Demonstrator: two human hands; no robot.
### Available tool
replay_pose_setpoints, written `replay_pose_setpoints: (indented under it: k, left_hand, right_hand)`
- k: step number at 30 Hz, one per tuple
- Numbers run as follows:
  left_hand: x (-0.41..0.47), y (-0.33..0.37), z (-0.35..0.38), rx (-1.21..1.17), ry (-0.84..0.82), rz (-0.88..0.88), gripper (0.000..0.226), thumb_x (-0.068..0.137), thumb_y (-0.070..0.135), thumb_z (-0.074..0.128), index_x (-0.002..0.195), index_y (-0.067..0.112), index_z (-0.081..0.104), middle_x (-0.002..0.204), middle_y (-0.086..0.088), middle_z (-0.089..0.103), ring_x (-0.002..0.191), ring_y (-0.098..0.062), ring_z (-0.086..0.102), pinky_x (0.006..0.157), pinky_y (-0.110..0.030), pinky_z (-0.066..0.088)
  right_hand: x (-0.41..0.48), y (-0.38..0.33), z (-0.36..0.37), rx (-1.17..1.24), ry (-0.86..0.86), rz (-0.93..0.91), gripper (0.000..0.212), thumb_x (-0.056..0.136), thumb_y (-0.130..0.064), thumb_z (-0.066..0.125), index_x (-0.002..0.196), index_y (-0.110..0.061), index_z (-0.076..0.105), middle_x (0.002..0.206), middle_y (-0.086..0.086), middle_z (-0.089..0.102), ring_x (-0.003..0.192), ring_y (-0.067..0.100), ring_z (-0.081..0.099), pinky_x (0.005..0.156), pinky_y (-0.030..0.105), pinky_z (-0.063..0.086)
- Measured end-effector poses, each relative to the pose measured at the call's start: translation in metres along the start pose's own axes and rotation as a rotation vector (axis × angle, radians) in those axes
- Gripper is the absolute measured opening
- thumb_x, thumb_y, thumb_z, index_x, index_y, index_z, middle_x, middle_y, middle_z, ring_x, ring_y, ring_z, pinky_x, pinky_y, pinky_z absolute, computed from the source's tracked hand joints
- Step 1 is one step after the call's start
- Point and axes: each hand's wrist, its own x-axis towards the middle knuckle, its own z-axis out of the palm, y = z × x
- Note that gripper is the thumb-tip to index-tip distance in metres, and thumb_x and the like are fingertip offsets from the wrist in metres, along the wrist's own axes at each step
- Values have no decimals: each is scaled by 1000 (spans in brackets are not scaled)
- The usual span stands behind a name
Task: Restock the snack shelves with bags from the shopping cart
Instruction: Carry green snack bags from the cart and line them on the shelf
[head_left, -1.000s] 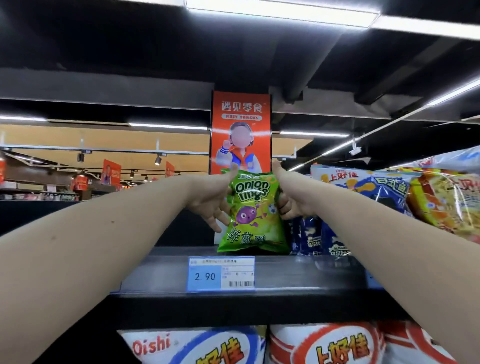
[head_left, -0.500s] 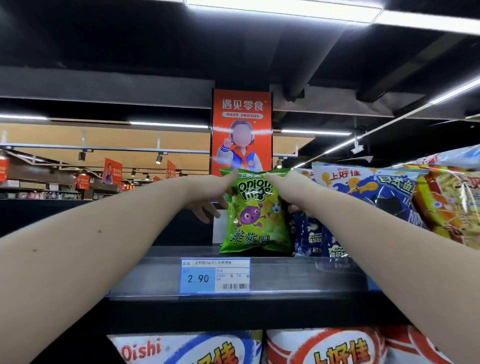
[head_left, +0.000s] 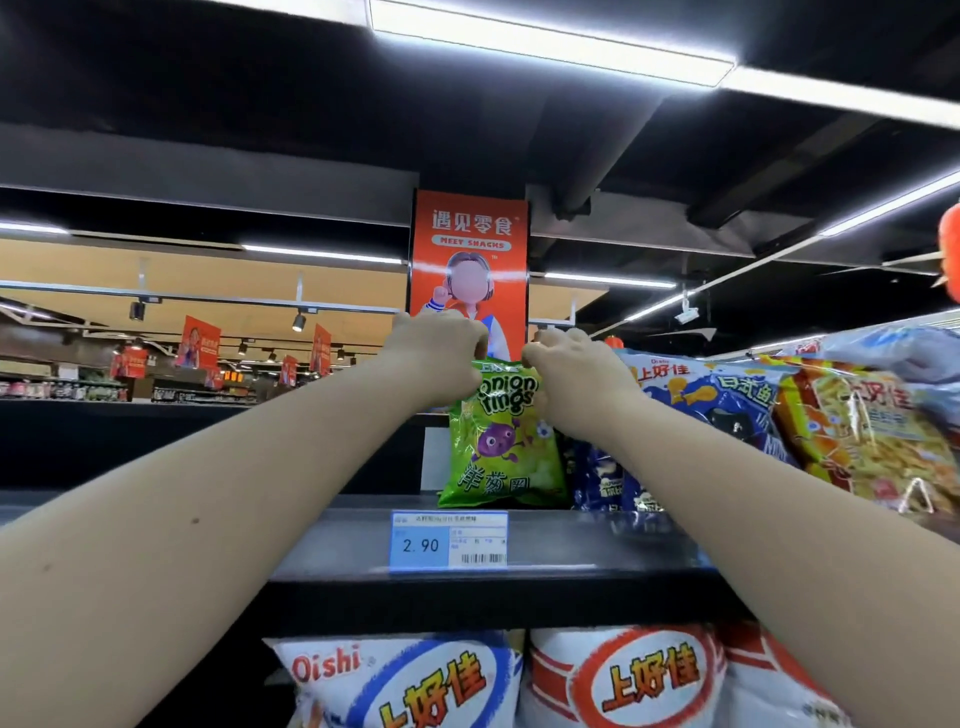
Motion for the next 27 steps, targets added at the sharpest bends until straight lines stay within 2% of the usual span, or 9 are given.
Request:
replay_pose_setpoints:
  k: [3, 5, 9, 15, 17, 19, 21, 23, 27]
  left_hand:
    - [-22, 22, -9, 51, 53, 57, 33, 87, 34, 56, 120, 27, 58, 114, -3, 58, 108, -27, 53, 88, -41, 40]
    - [-38, 39, -11, 20, 92, 70, 34, 87, 32, 57, 120, 26, 57, 114, -3, 59, 110, -27, 52, 90, -43, 39]
    - [-68, 74, -8, -143, 146, 40, 32, 86, 28, 57, 118, 26, 56, 118, -3, 58, 116, -29, 48, 92, -44, 36]
    - [-110, 159, 16, -419, 264, 135, 30, 79, 25, 60, 110, 26, 62, 108, -1, 62, 106, -31, 53, 84, -41, 39]
    - [-123, 196, 20, -513, 267, 182, 30, 72, 22, 64, 101, 23, 65, 100, -4, 64, 99, -34, 56, 80, -44, 42]
    - [-136, 233, 19, -622, 244, 237, 29, 73, 22, 65, 102, 22, 64, 102, -4, 63, 102, -35, 56, 82, -45, 41]
    - [-149, 270, 16, -726, 229, 289, 28, 78, 24, 59, 106, 23, 63, 109, -2, 62, 107, -32, 53, 85, -43, 37]
    - [-161, 307, 11, -812, 249, 333, 29, 76, 27, 54, 102, 25, 66, 104, -1, 64, 102, -32, 54, 82, -42, 36]
    - [-188, 387, 2, -939, 231, 436, 30, 70, 18, 63, 100, 21, 67, 97, -5, 64, 97, -35, 55, 80, -44, 40]
  right_hand:
    - [-22, -3, -12, -130, 57, 26, 43, 86, -24, 62, 127, -17, 49, 119, 6, 53, 109, 26, 49, 86, 38, 46]
    - [-42, -4, -19, -157, 124, 59, 38, 86, -21, 61, 123, -17, 53, 116, 5, 55, 107, 27, 50, 84, 39, 45]
    - [-93, -3, -28, -208, 257, 148, 37, 68, -10, 74, 103, -12, 64, 94, 9, 63, 87, 32, 58, 70, 41, 48]
    - [-187, 11, -32, -319, 213, 328, 34, 62, -12, 72, 95, -13, 64, 88, 10, 61, 83, 34, 57, 65, 40, 44]
    - [-222, 21, -35, -346, 161, 392, 29, 65, -12, 69, 92, -14, 61, 88, 10, 60, 83, 35, 56, 65, 41, 44]
    - [-259, 32, -41, -393, 96, 467, 27, 68, -15, 69, 93, -15, 59, 89, 8, 59, 84, 34, 56, 64, 41, 42]
    - [-296, 46, -49, -449, 39, 536, 27, 69, -17, 69, 92, -15, 57, 89, 8, 58, 83, 34, 55, 63, 40, 40]
    - [-333, 60, -61, -482, 4, 597, 27, 68, -14, 69, 92, -14, 56, 89, 8, 57, 82, 34, 54, 64, 41, 42]
    - [-406, 91, -94, -565, -75, 705, 28, 72, -13, 68, 98, -13, 57, 95, 10, 58, 88, 34, 55, 69, 43, 46]
